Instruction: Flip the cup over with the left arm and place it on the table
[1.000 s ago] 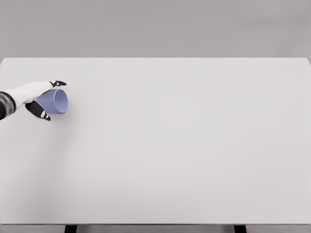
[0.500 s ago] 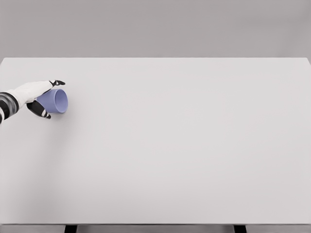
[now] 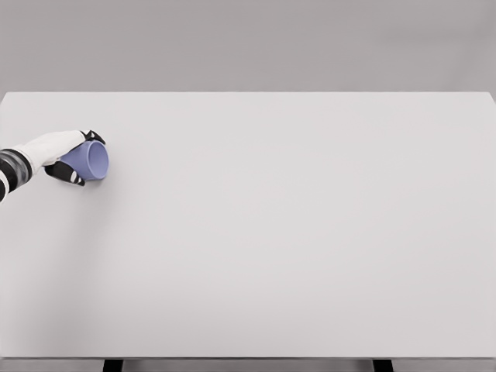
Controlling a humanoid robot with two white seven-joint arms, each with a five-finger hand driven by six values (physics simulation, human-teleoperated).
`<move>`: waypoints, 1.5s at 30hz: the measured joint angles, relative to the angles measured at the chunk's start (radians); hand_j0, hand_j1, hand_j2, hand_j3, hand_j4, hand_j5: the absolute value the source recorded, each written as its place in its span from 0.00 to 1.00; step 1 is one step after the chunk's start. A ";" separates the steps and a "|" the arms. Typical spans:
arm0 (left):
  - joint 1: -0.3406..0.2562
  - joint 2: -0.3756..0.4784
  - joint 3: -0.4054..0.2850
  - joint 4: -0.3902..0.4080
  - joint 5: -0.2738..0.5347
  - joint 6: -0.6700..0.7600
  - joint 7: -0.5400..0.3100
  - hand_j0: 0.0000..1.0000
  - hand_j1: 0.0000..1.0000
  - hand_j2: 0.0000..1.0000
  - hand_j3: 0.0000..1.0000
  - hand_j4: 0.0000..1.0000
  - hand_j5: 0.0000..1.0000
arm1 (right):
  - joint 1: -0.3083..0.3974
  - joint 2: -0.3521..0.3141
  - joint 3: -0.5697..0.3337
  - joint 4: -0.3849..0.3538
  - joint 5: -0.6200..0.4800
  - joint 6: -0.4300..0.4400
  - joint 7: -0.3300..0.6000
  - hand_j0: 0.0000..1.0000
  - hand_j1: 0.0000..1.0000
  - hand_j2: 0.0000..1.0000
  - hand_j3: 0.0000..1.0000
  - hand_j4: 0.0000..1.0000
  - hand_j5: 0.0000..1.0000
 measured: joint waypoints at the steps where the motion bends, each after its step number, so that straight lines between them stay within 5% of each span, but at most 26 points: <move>1: -0.002 0.000 0.000 0.000 0.002 -0.001 0.000 0.56 0.56 0.56 0.56 0.56 0.56 | 0.000 0.000 0.000 0.000 0.000 0.000 0.000 1.00 1.00 1.00 1.00 1.00 1.00; 14: -0.043 0.043 0.010 -0.003 0.180 -0.029 -0.003 0.52 0.52 0.52 0.52 0.52 0.52 | 0.000 0.000 0.000 0.000 0.000 0.000 0.000 1.00 1.00 1.00 1.00 1.00 1.00; 29: -0.028 0.110 0.013 0.050 0.527 -0.328 -0.017 0.53 0.53 0.53 0.53 0.53 0.53 | 0.000 0.000 0.000 0.000 0.000 0.000 0.000 1.00 1.00 1.00 1.00 1.00 1.00; 36: 0.000 0.068 0.012 0.155 0.641 -0.477 -0.140 0.53 0.53 0.53 0.53 0.53 0.53 | 0.000 0.000 0.000 0.000 0.000 0.000 0.000 1.00 1.00 1.00 1.00 1.00 1.00; 40: -0.002 0.041 0.014 0.243 0.769 -0.571 -0.265 0.53 0.53 0.53 0.53 0.53 0.53 | -0.002 0.000 0.000 0.000 0.000 0.000 0.000 1.00 1.00 1.00 1.00 1.00 1.00; 45: -0.003 0.012 0.042 0.302 0.922 -0.604 -0.304 0.53 0.53 0.53 0.53 0.53 0.53 | 0.000 0.000 0.000 0.000 0.000 0.000 0.000 1.00 1.00 1.00 1.00 1.00 1.00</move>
